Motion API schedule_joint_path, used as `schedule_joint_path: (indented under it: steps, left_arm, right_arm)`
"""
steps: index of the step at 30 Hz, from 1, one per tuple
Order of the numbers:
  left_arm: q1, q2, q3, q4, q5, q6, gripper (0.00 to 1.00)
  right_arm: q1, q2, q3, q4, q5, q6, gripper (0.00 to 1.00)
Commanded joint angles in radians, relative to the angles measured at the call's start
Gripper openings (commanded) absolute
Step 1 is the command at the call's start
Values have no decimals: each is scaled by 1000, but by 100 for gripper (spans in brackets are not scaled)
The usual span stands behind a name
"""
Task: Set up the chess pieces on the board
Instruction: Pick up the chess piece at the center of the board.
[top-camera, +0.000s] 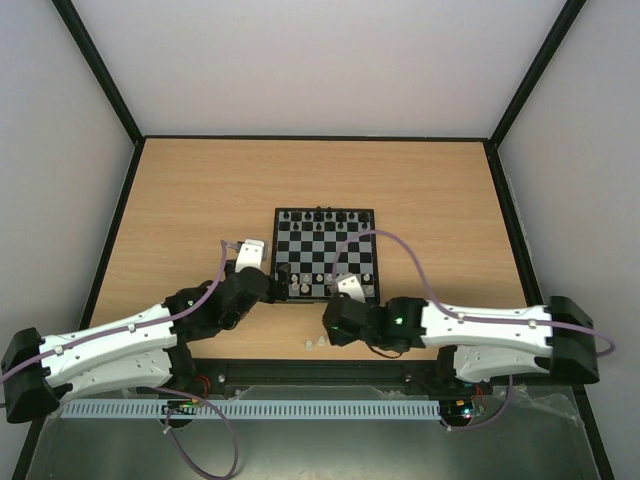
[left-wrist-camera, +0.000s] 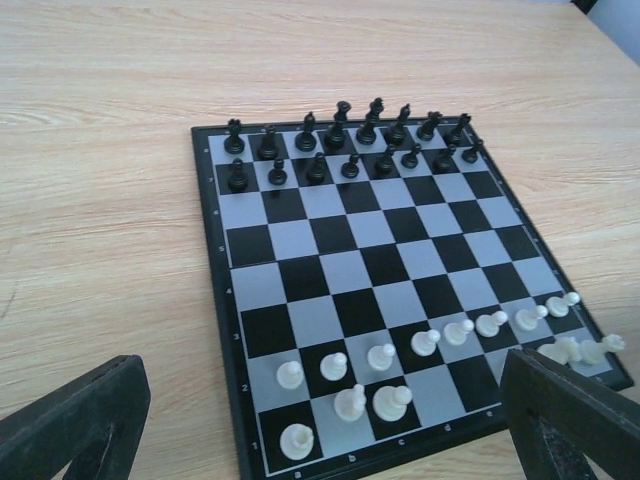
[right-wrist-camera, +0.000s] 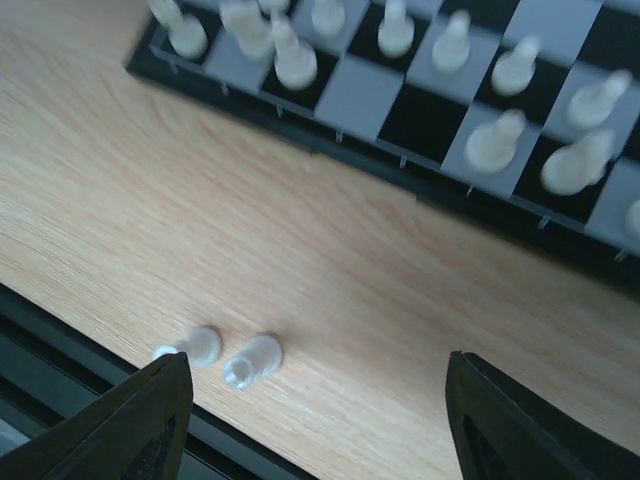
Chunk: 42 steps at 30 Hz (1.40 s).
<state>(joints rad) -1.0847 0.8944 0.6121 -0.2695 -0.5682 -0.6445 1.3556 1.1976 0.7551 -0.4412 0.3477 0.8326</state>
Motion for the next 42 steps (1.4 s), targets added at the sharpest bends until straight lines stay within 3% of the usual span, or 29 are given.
schedule_joint_path:
  steps: [1, 6, 9, 14, 21, 32, 42]
  left_arm:
    - [9, -26, -41, 24, -64, -7, 99]
    - [17, -34, -65, 39, -62, -9, 99]
    - [22, -37, -79, 47, -59, -8, 99]
    - [29, -42, -97, 55, -59, -10, 99]
    - [36, -55, -108, 49, -68, -16, 99]
    - [43, -42, -106, 54, -63, -12, 99]
    - [44, -57, -109, 51, -61, -13, 99]
  right_arm:
    - [7, -151, 19, -87, 161, 60, 74]
    - [4, -179, 35, -168, 196, 73, 79]
    - [4, -163, 21, -119, 145, 39, 79]
    - [12, -45, -2, -10, -4, -17, 67]
    - [43, 98, 6, 47, -56, -41, 62]
    - [44, 220, 7, 95, -114, -63, 54]
    - [38, 272, 46, 64, -79, -63, 46]
